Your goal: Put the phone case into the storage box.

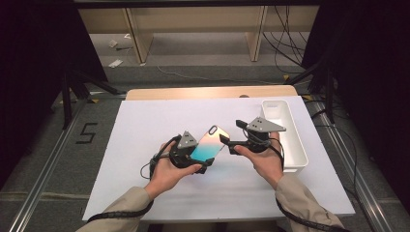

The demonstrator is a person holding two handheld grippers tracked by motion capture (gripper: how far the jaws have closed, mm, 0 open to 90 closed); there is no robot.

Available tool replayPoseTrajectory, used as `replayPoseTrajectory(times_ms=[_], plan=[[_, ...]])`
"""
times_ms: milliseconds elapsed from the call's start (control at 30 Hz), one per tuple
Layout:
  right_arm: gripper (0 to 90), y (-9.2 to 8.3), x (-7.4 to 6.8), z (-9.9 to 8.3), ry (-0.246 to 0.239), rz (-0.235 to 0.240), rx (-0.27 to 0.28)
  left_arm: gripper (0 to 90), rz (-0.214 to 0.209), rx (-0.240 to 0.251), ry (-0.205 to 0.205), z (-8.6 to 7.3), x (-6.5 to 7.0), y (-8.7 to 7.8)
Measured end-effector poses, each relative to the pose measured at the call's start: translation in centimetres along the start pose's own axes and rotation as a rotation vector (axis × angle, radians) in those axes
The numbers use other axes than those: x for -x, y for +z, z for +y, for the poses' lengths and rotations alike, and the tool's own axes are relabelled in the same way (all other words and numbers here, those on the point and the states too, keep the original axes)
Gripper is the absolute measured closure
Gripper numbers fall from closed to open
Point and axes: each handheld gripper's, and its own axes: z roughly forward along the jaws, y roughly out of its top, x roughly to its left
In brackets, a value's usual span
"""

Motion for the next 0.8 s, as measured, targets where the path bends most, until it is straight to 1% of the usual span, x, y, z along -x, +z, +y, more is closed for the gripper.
replayPoseTrajectory(times_ms=[200, 433, 800], plan=[[18.0, 0.4, 0.0, 0.0, 0.011, 0.003, -0.006, 16.8, -0.008, 0.001, 0.008, 0.2, 0.5, 0.2], [18.3, 0.8, 0.0, -0.1, 0.01, 0.007, -0.023, 16.8, -0.02, 0.005, 0.022, 0.3, 1.1, 0.5], [20.1, 1.5, 0.1, -0.4, 0.038, 0.008, -0.042, 16.8, -0.029, 0.009, 0.035, 0.4, 1.7, 0.7]])
